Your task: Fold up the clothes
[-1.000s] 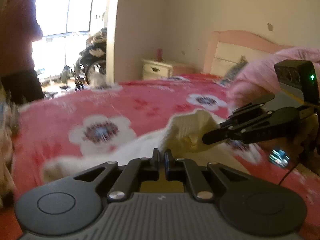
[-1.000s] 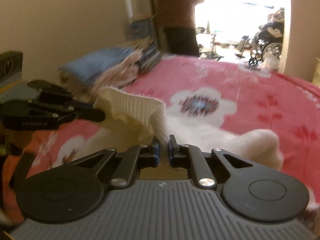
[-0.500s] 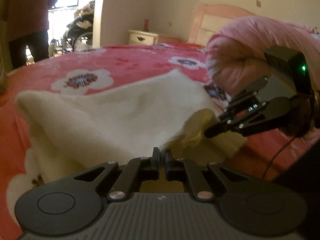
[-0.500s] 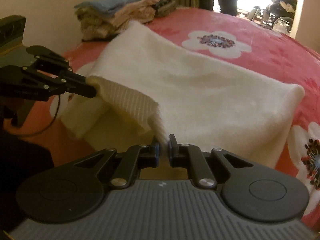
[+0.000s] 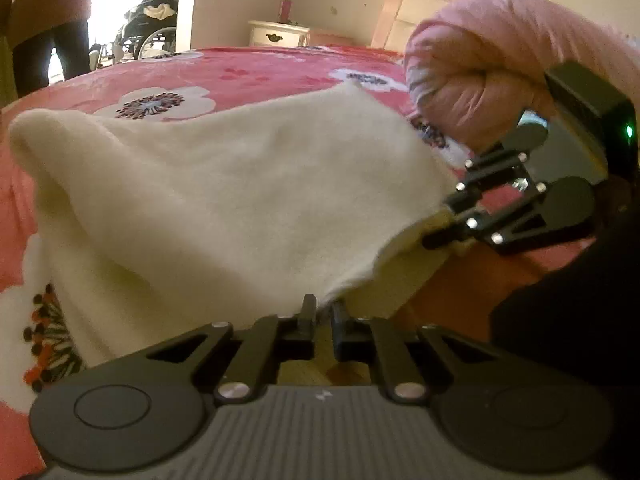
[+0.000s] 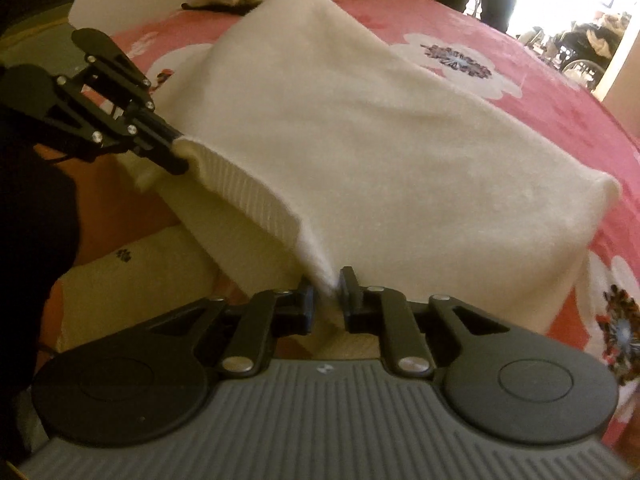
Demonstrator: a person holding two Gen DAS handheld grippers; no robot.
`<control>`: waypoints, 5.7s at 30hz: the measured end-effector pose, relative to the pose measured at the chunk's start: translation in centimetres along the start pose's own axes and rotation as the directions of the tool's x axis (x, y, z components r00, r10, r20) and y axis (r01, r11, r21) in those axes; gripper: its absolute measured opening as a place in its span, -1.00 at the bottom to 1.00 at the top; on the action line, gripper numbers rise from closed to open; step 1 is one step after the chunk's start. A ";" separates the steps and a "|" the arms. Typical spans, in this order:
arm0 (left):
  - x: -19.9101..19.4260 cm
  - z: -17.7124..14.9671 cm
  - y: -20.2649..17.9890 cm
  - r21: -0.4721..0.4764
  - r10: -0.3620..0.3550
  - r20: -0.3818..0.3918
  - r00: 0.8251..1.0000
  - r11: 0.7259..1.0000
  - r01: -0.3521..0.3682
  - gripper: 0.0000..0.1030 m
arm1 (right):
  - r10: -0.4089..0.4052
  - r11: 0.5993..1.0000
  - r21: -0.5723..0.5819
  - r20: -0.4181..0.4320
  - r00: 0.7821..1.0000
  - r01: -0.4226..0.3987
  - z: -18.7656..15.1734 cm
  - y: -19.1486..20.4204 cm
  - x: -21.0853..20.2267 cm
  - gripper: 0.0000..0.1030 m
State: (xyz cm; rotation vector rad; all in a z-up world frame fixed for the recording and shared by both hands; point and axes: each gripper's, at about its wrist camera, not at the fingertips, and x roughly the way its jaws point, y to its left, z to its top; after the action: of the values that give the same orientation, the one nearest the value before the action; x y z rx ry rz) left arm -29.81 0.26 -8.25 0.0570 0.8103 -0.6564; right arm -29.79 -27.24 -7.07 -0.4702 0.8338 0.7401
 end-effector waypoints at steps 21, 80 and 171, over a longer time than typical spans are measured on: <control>3.1 2.5 4.3 -0.264 0.121 -0.047 0.992 0.956 -0.129 -0.82 | -0.108 0.921 0.380 0.029 0.994 0.089 -1.6 -4.0 1.5 -0.56; -2.9 2.5 18.0 -0.600 0.513 0.039 0.858 0.699 -0.390 -0.24 | -0.077 0.985 -0.154 0.046 0.996 0.083 23.3 5.7 13.6 -0.36; -1.4 8.3 13.8 -0.343 0.375 0.164 0.912 0.889 -0.304 -0.20 | -0.431 0.739 0.555 -0.046 0.901 0.382 2.4 -16.1 -3.0 -0.95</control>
State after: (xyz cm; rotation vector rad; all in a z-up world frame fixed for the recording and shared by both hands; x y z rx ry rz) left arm -17.29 9.71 -4.15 -0.1582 0.6519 -0.1884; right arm -17.89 -37.53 -1.78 -0.0814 0.7840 0.0842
